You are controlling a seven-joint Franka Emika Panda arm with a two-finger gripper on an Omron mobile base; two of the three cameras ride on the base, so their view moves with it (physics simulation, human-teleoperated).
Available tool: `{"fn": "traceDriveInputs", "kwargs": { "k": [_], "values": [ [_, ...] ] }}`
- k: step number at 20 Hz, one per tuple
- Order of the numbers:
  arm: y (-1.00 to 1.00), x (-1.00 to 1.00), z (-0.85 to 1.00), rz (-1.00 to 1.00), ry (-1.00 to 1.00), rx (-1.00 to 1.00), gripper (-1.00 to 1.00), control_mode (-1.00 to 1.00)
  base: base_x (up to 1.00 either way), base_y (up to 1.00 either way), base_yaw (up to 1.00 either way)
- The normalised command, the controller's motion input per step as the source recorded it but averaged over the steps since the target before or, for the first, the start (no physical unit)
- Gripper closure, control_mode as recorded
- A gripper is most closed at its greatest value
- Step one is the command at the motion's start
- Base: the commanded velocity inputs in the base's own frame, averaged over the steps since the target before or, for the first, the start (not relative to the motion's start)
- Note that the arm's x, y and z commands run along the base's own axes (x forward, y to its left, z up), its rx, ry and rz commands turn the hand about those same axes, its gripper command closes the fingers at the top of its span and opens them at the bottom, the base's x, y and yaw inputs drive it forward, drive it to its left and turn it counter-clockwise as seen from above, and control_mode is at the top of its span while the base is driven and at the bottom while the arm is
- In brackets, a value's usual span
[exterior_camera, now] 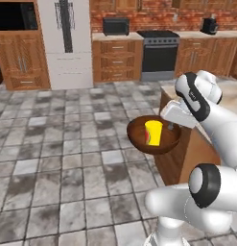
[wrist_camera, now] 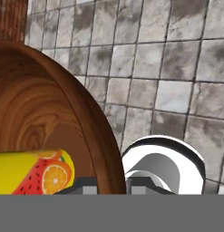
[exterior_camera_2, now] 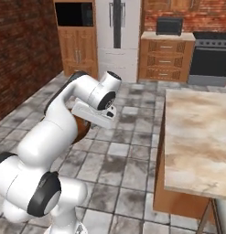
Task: Place the cup inside the bowl on the dining table and move the bowl to any counter.
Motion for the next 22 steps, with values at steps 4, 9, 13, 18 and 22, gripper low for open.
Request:
{"fn": "traceDriveInputs", "kwargs": {
  "k": [4,9,13,18,22],
  "values": [
    [0.00,0.00,0.00,0.00,0.00,0.00,1.00,1.00,0.58,0.72,0.00],
    [0.00,0.00,0.00,0.00,0.00,0.00,1.00,1.00,0.71,0.63,0.00],
    [0.00,0.00,0.00,0.00,0.00,0.00,1.00,1.00,0.74,0.60,0.00],
    [0.00,0.00,0.00,0.00,0.00,0.00,1.00,1.00,0.74,0.60,0.00],
    [0.00,0.00,0.00,0.00,0.00,0.00,1.00,1.00,0.81,0.44,0.00]
  ]
}}
